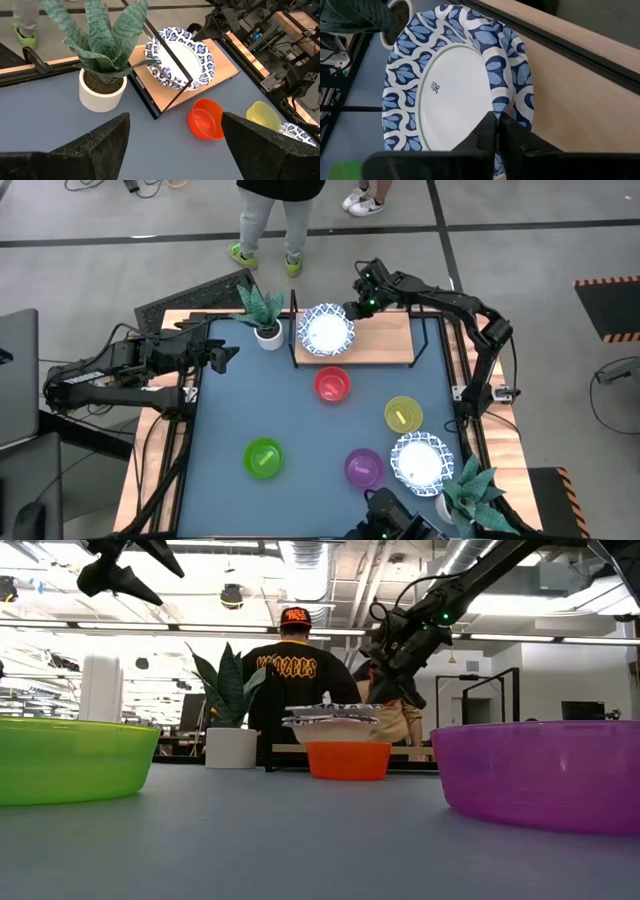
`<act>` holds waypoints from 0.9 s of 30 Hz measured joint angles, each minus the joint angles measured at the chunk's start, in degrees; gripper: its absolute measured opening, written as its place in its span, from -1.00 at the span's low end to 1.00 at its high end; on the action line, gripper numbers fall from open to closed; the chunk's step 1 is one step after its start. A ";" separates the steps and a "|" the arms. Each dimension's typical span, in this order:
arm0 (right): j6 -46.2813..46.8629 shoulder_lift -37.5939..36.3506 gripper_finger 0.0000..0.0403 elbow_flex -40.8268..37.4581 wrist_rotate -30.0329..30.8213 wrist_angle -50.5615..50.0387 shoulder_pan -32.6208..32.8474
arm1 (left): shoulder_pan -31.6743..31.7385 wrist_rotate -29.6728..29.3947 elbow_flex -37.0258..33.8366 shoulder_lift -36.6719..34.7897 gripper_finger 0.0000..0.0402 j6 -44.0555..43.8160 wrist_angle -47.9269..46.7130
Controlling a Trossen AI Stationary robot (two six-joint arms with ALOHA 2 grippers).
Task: Place and stack bowls onto a shelf
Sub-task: Stack the white patterned bowl on top of the white patterned bowl on the shelf
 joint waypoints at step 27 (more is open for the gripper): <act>1.33 -7.08 -0.12 4.38 -2.52 -6.24 -3.01 | 0.00 0.09 0.00 0.00 0.50 0.47 0.00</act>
